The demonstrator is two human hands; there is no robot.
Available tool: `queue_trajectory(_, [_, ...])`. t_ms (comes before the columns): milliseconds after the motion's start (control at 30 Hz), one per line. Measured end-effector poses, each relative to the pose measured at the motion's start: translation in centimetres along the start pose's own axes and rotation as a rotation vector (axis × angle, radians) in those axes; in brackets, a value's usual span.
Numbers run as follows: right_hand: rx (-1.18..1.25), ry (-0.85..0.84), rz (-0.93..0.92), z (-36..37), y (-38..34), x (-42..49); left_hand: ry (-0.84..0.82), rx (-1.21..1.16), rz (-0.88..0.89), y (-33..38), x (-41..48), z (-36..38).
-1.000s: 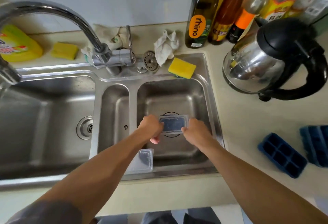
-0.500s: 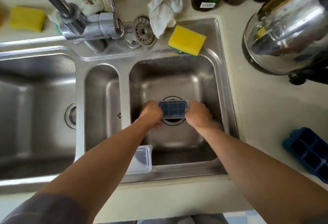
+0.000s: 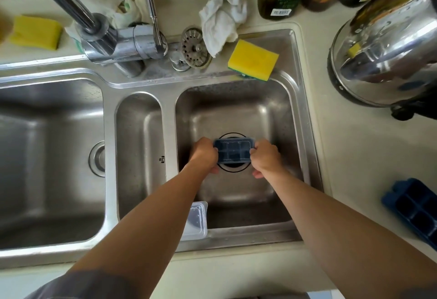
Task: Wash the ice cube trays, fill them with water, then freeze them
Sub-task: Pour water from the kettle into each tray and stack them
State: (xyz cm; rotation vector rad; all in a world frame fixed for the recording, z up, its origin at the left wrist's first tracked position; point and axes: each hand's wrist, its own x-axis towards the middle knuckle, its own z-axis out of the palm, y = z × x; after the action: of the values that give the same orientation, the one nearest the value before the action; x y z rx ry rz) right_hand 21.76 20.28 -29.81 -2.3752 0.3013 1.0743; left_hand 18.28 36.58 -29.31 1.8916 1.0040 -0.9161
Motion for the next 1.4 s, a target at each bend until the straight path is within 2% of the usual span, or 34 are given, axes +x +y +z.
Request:
queue_trajectory(300, [0.101,0.018,0.037,0.7,0.2,0.1,-0.038,-0.043,0.013,-0.2,1.1,-0.4])
queue_trajectory(467, [0.101,-0.031,0.061,0.4,0.0,0.3,-0.043,-0.066,0.010,-0.1,1.0,-0.5])
queue_trajectory(600, [0.136,-0.067,0.080,-0.5,-0.4,-0.7,0.008,0.067,0.030,0.5,-1.1,-0.7])
queue_trajectory(700, [0.189,-0.066,0.080,-1.0,0.0,-2.1,0.062,0.210,0.121,1.4,-2.7,-1.0])
queue_trajectory(867, [0.294,0.002,-0.049,-2.1,-0.2,-7.1,0.212,0.161,0.221,2.5,-6.2,-2.8])
queue_trajectory(1000, [0.346,0.113,-0.167,-4.6,-0.7,-12.3,0.222,0.087,0.315,3.5,-10.2,-3.8])
queue_trajectory(1133, [0.397,0.098,-0.254,-8.9,-2.3,-17.2,0.253,-0.104,0.385,6.0,-15.1,-5.4])
queue_trajectory(1267, [0.403,0.091,-0.377,-13.2,-3.7,-21.5,0.362,-0.120,0.462,8.3,-19.2,-7.6])
queue_trajectory(1400, [0.339,0.343,-0.503,-16.7,-5.0,-24.0,0.433,-0.012,0.583,9.9,-22.8,-9.8])
